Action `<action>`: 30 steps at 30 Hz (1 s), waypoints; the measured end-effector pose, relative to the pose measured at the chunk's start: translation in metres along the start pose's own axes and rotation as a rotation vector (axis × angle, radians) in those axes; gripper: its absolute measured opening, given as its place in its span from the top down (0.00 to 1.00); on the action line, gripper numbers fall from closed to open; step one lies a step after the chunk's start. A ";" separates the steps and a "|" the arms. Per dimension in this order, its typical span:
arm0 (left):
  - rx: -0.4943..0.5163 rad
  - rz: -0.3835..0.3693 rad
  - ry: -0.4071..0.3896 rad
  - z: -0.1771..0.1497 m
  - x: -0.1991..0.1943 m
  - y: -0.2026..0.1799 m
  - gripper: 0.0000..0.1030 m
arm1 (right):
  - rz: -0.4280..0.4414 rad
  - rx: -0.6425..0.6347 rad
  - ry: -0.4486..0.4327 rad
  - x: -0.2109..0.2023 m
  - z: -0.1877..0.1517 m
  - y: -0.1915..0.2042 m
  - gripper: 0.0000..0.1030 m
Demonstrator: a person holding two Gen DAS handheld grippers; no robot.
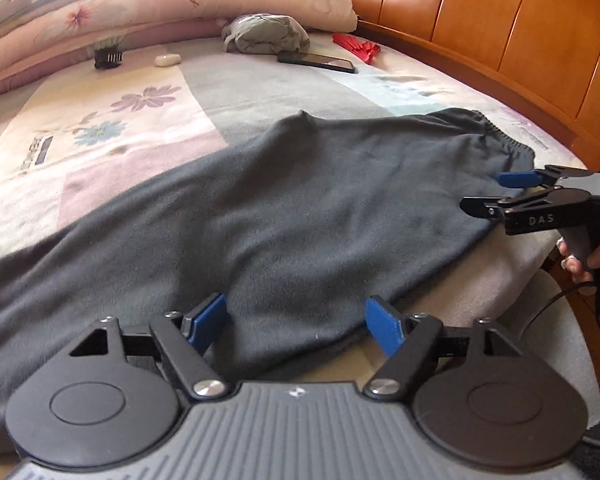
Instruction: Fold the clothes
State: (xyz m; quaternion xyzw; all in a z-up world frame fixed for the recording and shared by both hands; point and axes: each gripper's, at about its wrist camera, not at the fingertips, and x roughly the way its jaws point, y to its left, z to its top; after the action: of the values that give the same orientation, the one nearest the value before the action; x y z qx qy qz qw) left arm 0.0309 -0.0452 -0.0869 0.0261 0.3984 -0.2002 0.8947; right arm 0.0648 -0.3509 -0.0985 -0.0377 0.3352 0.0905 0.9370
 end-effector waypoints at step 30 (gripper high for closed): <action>-0.768 0.126 -0.340 -0.112 -0.158 0.222 0.23 | 0.460 -0.137 0.116 -0.001 0.068 0.186 0.00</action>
State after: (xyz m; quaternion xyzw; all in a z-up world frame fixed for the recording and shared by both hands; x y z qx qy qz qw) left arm -0.0589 0.2353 -0.0740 -0.3182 0.2885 0.0163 0.9029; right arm 0.0695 -0.1599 -0.0472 -0.0291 0.3814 0.3215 0.8662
